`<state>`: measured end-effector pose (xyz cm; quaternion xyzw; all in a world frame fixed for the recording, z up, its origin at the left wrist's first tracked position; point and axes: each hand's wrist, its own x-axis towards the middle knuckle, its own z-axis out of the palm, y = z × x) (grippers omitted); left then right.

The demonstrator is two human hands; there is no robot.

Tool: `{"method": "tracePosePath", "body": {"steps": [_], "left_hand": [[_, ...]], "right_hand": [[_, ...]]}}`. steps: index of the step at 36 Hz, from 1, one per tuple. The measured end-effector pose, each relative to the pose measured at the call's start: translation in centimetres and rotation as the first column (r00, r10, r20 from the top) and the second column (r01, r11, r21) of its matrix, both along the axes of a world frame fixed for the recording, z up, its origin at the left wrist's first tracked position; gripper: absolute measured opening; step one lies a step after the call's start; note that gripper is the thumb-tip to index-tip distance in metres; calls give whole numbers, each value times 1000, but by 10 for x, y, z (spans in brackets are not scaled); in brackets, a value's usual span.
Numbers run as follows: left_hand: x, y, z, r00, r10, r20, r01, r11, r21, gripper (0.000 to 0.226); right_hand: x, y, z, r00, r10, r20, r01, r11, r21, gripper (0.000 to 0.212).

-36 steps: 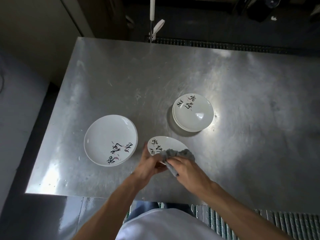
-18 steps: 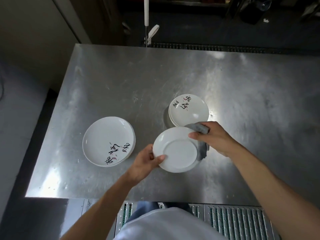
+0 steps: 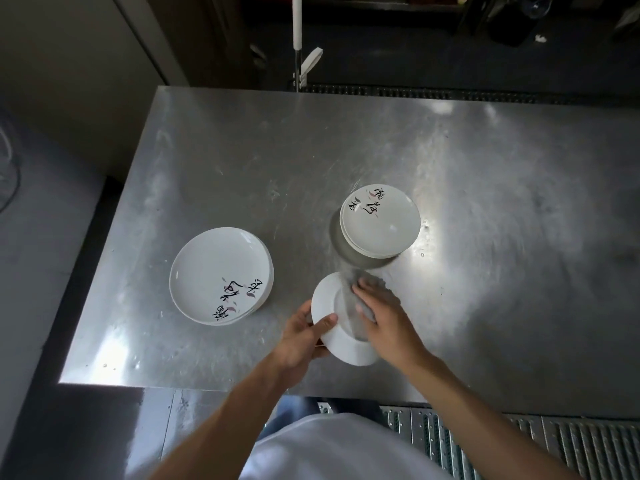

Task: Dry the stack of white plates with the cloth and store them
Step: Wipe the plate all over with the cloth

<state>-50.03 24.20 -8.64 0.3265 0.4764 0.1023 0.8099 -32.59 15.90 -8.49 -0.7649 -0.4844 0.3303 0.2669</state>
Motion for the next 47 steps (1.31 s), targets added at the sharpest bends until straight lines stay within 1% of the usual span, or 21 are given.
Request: {"method": "tracePosePath", "body": {"steps": [4,7,9,11,13,16,18,21,23,26,28,30,33,36,38,39,40,42,44,46,47], "left_hand": [[-1,2,-4,1000,23,13,-23,999,-32,40],[-3,5,-10,998,55,-2,-55,997,-50,48],[-5,6,-12,997,78,-15,-79,995,-66,51],[-8,7,-14,995,99,-23,-101,992,-77,49],[-9,6,-16,995,97,-25,-99,992,-82,46],[-10,2,-19,998,62,-25,-64,994,-89,45],[-9,1,-20,998,50,-27,-52,994,-94,45],[-10,3,-20,999,35,-14,-36,995,-94,43],[-11,6,-21,1000,19,-1,-19,996,-90,41],[-14,12,-24,999,51,4,-50,993,-110,39],[-16,15,-25,997,72,-4,-72,991,-117,38],[-17,16,-24,997,68,-21,-70,992,-109,41],[-18,14,-23,997,56,-47,-61,993,-97,40],[-16,10,-21,998,0,-70,-3,999,-48,40],[-14,10,-17,995,-50,-83,48,998,-27,39],[-14,11,-15,994,-75,-80,74,997,-20,39],[-13,12,-13,992,-101,-71,101,995,-11,41],[-13,16,-9,986,-157,-58,157,987,11,43],[-16,21,-7,979,-195,-62,197,980,22,38],[-18,23,-5,973,-222,-67,224,974,23,37],[-19,24,-4,970,-231,-70,233,972,24,38]], "right_hand": [[-21,-18,-2,978,210,7,-210,976,53,54],[-18,-32,-1,970,245,-5,-244,967,78,48],[-10,-40,-2,967,254,27,-256,964,67,45],[-1,-43,-6,966,249,66,-252,967,31,44],[5,-39,-11,969,236,79,-232,971,-52,47],[2,-20,-18,979,195,53,-181,963,-202,53],[-7,-6,-19,984,175,26,-164,958,-237,55],[-23,5,-16,980,201,8,-197,966,-171,57],[-31,3,-11,973,227,-46,-231,967,-110,56],[-36,-15,-6,956,283,-80,-286,957,-35,54],[-33,-30,-7,940,331,-82,-333,943,-11,53],[-26,-42,-13,932,356,-65,-358,933,-28,53],[-15,-45,-25,955,296,-11,-296,950,-96,56],[-11,-27,-31,994,84,-67,-96,975,-199,57],[-13,-9,-32,995,-21,-100,0,980,-198,56],[-16,-1,-31,996,-23,-92,8,986,-165,55],[-20,4,-29,997,12,-78,-22,991,-129,55],[-25,8,-25,988,140,-62,-144,988,-63,55],[-25,5,-24,965,261,-25,-261,965,-4,56],[-21,4,-25,952,307,0,-307,952,9,56],[-17,5,-26,957,288,0,-288,957,1,56]]}}
